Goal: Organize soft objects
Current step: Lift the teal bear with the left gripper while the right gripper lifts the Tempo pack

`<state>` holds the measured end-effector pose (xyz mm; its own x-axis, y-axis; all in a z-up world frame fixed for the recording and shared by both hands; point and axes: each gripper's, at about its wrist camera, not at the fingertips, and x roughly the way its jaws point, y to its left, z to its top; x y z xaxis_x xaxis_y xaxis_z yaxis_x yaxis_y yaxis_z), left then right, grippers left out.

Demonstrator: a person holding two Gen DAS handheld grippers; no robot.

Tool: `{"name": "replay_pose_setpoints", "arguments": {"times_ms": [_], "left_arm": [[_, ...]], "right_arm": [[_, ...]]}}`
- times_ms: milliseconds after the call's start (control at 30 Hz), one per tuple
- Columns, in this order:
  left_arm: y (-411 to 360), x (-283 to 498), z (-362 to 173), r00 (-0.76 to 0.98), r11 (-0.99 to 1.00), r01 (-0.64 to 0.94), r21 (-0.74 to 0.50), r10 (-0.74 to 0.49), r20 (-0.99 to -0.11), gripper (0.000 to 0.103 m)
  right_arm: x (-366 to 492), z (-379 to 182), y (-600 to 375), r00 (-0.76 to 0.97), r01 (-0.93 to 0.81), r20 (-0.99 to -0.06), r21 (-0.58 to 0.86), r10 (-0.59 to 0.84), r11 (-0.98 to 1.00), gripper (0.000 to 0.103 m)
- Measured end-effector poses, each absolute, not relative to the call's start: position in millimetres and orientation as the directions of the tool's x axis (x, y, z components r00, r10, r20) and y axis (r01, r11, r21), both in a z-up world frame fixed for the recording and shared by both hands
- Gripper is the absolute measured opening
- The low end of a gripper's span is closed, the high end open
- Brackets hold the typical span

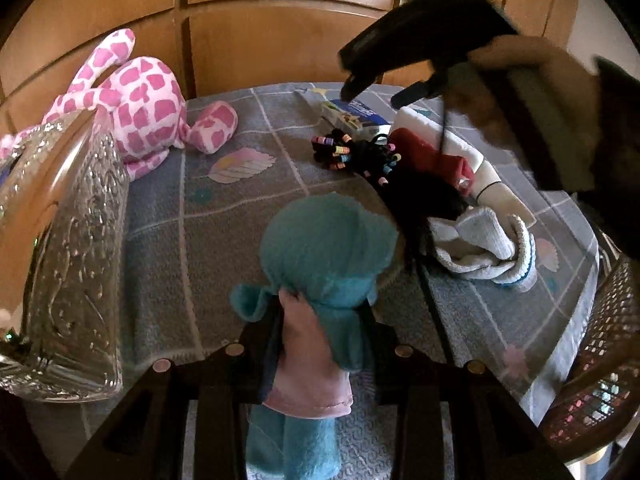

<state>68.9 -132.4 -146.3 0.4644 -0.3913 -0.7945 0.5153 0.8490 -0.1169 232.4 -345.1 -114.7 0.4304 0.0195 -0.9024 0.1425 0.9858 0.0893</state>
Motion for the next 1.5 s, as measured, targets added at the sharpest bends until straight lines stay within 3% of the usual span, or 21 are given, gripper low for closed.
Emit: {"name": "replay_pose_setpoints", "arguments": {"times_ms": [200, 233, 467, 733, 1000, 1067, 1300, 1500], "left_arm": [[-127.8, 69.4, -147.4, 0.459, 0.846, 0.513, -0.142, -0.411, -0.787, 0.034], [-127.3, 69.0, -147.1, 0.460, 0.846, 0.514, -0.142, -0.412, -0.787, 0.034], [-126.0, 69.1, -147.6, 0.460, 0.847, 0.511, -0.147, -0.414, -0.785, 0.034], [-125.2, 68.2, -148.9, 0.466, 0.850, 0.504, -0.150, -0.414, -0.782, 0.035], [-124.9, 73.3, -145.1, 0.451, 0.858, 0.487, -0.164, -0.408, -0.794, 0.032], [-125.5, 74.9, -139.9, 0.451, 0.864, 0.476, -0.163, -0.399, -0.798, 0.030], [-129.3, 83.1, -117.7, 0.475, 0.876, 0.455, -0.160, -0.390, -0.789, 0.026], [-135.7, 94.3, -107.2, 0.473, 0.871, 0.464, -0.165, -0.400, -0.785, 0.025]], "right_arm": [[255.0, -144.5, -344.7, 0.338, 0.158, -0.941, 0.030, -0.026, 0.987, 0.061], [255.3, -147.0, -345.3, 0.341, 0.172, -0.939, 0.006, -0.054, 0.985, 0.053], [232.0, -118.5, -335.1, 0.456, 0.136, -0.889, 0.020, -0.045, 0.990, 0.052], [154.7, -64.2, -326.5, 0.558, -0.008, -0.810, 0.210, 0.179, 0.978, 0.053], [107.0, -115.6, -331.9, 0.489, 0.019, -0.850, 0.232, 0.193, 0.973, 0.052], [110.2, -128.4, -329.7, 0.446, 0.030, -0.883, 0.178, 0.147, 0.984, 0.052], [116.2, -139.0, -311.9, 0.416, -0.017, -0.905, 0.093, 0.092, 0.995, 0.052], [110.7, -139.9, -318.9, 0.412, 0.011, -0.905, 0.125, 0.110, 0.992, 0.052]]}}
